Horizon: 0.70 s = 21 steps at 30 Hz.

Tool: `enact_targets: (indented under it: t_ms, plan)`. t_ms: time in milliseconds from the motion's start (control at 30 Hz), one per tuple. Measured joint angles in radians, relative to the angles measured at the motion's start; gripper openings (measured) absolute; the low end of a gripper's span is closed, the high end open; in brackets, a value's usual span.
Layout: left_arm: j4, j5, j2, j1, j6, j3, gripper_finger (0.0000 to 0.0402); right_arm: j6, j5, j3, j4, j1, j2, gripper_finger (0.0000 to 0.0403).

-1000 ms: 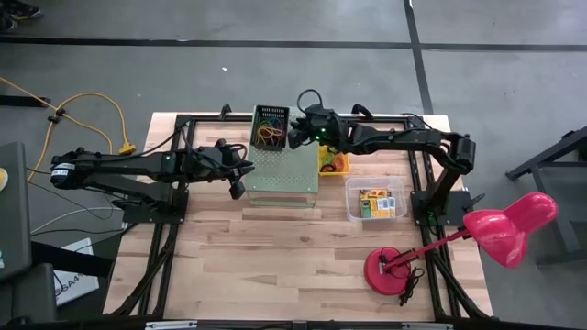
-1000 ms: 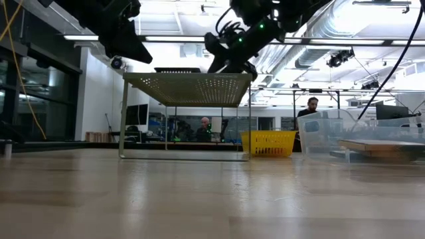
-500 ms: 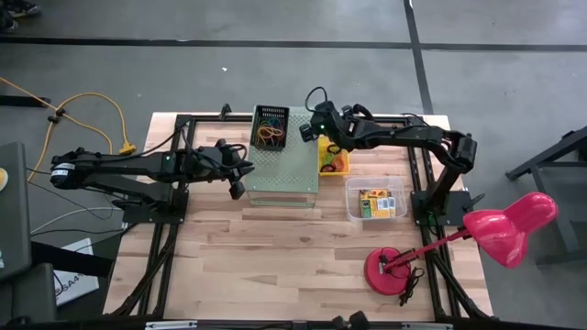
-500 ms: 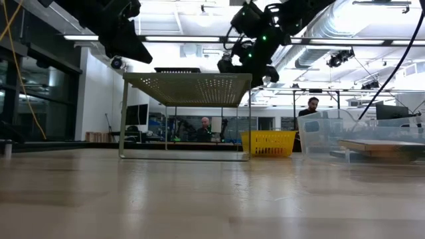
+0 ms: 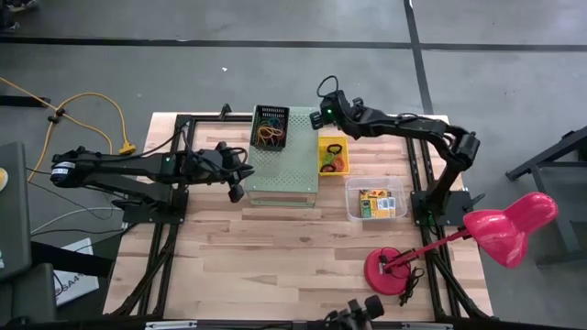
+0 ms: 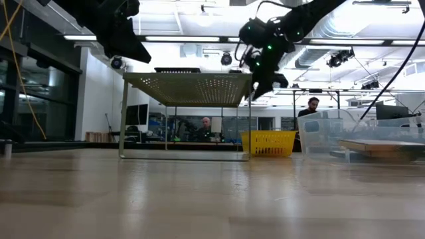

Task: Pick & Place Office Desk Supplies
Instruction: Put the transparent bin with sorted crayon boxes on the shelf

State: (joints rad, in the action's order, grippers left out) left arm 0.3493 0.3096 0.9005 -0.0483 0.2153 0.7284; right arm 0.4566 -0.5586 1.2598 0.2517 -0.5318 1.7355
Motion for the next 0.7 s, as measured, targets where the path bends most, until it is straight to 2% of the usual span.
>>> enact_targets:
  t_ms: [367, 467, 700]
  plan:
    - [0.072, 0.000, 0.000, 0.000, 0.040, 0.000, 0.0060, 0.227, 0.108, 0.000, 0.475, -0.059, -0.006, 0.0113]
    - [0.078, 0.000, 0.000, 0.000, 0.043, 0.000, 0.0060, 0.245, 0.150, 0.000, 0.531, -0.055, -0.006, 0.0113]
    - [0.078, 0.001, 0.000, 0.000, 0.048, 0.000, 0.0060, 0.255, 0.169, 0.000, 0.546, -0.030, -0.006, 0.0113]
